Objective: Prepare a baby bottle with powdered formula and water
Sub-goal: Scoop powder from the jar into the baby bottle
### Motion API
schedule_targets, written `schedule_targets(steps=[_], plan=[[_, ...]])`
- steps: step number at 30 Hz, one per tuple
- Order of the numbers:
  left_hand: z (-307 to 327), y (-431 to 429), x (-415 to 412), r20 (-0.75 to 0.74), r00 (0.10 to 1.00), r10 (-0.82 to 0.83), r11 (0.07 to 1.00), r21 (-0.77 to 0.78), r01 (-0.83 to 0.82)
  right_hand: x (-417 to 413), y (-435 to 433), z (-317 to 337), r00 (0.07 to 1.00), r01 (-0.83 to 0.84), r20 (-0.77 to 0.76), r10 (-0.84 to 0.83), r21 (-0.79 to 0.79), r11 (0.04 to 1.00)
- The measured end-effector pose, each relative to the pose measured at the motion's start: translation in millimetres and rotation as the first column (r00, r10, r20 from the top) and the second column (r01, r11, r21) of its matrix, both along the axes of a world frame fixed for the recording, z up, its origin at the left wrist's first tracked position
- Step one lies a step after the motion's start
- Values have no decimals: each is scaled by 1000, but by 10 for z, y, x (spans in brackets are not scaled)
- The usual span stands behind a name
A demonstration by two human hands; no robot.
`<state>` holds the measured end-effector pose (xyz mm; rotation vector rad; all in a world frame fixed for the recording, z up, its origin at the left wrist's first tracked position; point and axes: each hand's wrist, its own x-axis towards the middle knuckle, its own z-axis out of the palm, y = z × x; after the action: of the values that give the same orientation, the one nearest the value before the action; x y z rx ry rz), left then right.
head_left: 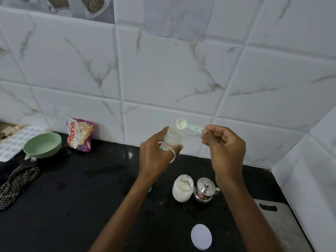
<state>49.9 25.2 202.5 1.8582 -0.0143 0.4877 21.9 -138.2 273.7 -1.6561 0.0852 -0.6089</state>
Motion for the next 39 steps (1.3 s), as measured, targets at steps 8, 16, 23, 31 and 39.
schedule_targets(steps=[8, 16, 23, 31, 39], plan=[[-99, 3, -22, -6, 1000, -13, 1000, 11, 13, 37, -166, -29, 948, -44, -225, 224, 607, 794], [-334, -8, -87, -57, 996, -62, 998, 26, 63, 48, -392, -406, 925, 50, -339, 169, 550, 834], [-691, -20, -202, -149, 982, -113, 993, -40, 108, 70, -510, -1033, 858, 161, -512, -27, 219, 962], [-1079, 38, -283, -246, 962, -116, 993, -41, 109, 288, -371, -1603, 852, -67, -485, -194, -470, 880], [-1273, 42, -310, -301, 943, -139, 990, -57, 128, 628, -219, -1987, 773, -370, -595, -220, -705, 605]])
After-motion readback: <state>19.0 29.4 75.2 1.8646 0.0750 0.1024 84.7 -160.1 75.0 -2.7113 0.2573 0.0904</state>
